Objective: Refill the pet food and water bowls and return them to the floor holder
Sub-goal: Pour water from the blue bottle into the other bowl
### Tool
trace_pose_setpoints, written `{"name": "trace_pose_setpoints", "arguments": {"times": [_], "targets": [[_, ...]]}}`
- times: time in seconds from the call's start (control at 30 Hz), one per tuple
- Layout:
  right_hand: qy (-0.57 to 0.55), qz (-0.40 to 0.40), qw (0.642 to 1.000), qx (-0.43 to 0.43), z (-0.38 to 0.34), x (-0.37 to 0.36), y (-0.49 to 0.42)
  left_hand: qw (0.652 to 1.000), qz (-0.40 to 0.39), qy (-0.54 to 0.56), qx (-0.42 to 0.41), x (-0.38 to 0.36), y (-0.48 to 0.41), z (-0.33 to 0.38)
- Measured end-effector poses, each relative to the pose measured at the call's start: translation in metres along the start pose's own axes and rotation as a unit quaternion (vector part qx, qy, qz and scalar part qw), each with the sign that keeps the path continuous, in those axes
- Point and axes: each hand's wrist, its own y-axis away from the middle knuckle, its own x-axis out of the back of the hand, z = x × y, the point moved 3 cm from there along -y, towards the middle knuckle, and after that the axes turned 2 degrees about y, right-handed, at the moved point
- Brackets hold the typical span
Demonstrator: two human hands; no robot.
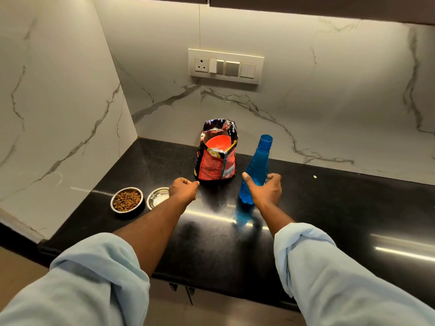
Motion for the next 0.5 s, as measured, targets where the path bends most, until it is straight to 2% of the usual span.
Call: {"name": "trace_pose_setpoints", "arguments": {"times": [0.1,0.17,0.4,0.5], "targets": [[-0.006,0.003,0.997,-0.074,0.020,-0.011,0.021,1.000,0.011,0.017,0.002,0.013,-0.002,-0.007],[-0.014,-0.034,0.994,-0.106,0.028,-0.025,0.034,0.999,0.023,0.026,0.012,0.025,-0.004,-0.015],[-0.029,-0.210,0.975,-0.066,0.021,-0.088,0.076,0.996,0.075,-0.008,0.056,0.075,-0.010,-0.047],[-0.036,-0.256,0.964,-0.061,0.013,-0.111,0.091,0.993,0.098,-0.006,0.066,0.096,-0.010,-0.063]]}}
